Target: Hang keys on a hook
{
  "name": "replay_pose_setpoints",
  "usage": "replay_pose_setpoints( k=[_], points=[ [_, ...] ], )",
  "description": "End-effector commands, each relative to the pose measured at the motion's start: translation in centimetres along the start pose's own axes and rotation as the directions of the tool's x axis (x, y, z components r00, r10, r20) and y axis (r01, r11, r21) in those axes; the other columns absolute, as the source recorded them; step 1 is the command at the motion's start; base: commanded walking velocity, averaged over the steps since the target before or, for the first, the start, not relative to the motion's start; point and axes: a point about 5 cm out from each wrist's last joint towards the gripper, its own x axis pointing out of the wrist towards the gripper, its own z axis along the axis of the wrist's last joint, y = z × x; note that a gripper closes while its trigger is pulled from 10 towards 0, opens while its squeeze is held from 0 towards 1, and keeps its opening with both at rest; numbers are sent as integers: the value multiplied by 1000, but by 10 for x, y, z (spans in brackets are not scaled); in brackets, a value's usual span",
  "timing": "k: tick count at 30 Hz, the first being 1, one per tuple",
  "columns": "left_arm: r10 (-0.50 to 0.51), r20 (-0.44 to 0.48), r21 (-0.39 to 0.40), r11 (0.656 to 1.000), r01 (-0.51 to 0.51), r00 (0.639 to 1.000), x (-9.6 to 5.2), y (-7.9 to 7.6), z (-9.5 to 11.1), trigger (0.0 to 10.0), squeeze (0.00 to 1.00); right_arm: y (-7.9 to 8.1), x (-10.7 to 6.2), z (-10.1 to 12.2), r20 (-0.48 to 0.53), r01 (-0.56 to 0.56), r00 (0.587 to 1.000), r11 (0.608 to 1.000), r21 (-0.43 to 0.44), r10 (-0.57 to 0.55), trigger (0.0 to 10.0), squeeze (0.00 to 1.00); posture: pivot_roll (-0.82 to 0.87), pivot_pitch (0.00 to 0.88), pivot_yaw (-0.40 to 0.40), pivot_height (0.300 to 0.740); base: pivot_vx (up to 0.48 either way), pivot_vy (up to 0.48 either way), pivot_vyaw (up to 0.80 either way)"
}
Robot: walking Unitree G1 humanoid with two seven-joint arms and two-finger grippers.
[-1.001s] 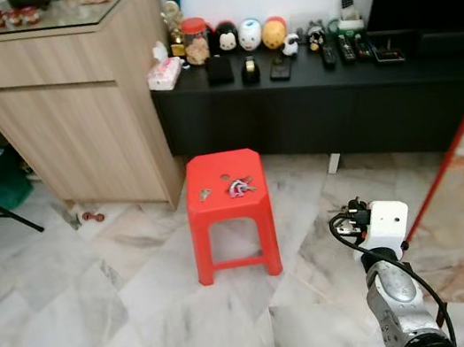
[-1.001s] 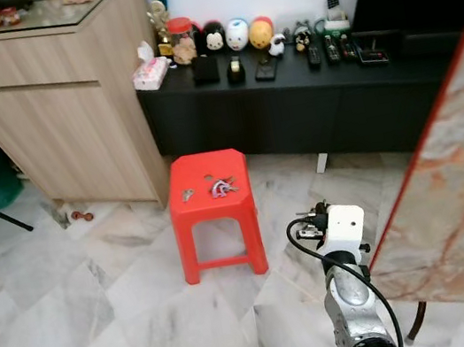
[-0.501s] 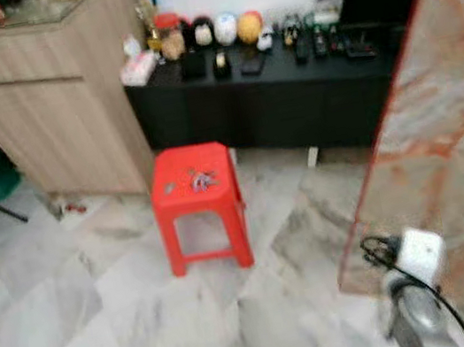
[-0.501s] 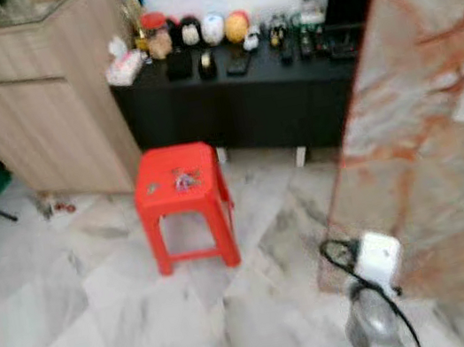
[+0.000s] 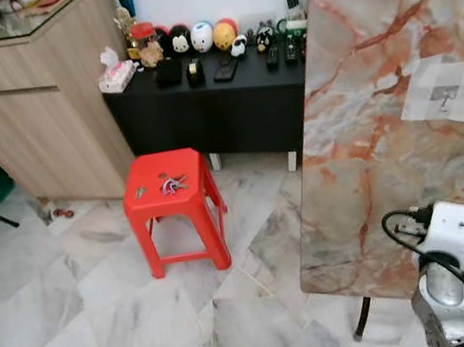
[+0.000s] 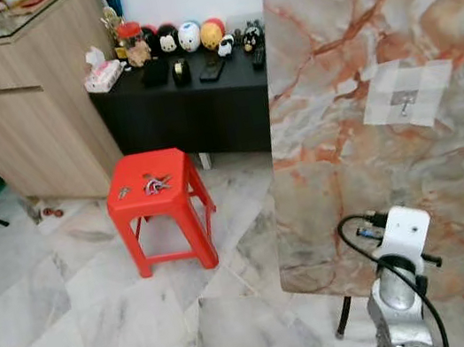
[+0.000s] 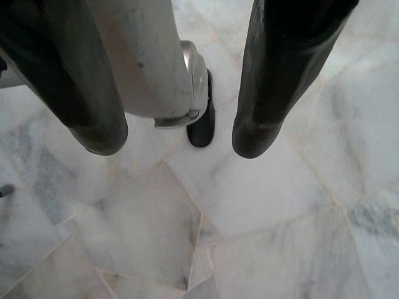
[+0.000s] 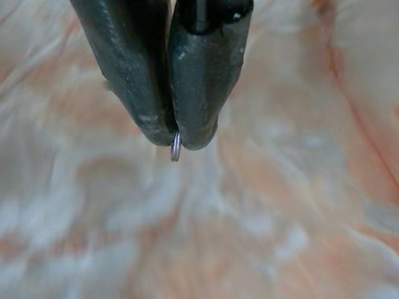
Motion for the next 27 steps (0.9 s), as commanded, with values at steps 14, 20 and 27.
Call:
replay_pose_setpoints(
  k=[14, 20, 27],
  points=[
    [1, -17, 1, 1000, -1, 1000, -1, -1, -4, 10000, 0, 15, 7, 49, 307, 87, 952, 967, -239, -10, 10000, 0, 76, 63, -19, 740, 0, 0, 0],
    [-2, -14, -5, 1000, 2, 1000, -1, -2, -4, 10000, 0, 8, 12, 54, 338, 189, 937, 939, -288, -85, 10000, 0, 84, 56, -20, 740, 0, 0, 0],
    [-4, -16, -1, 1000, 4, 1000, -1, -1, -4, 10000, 0, 4, 19, 58, 343, 224, 932, 929, -296, -116, 10000, 0, 81, 45, -15, 740, 0, 0, 0]
  ],
)
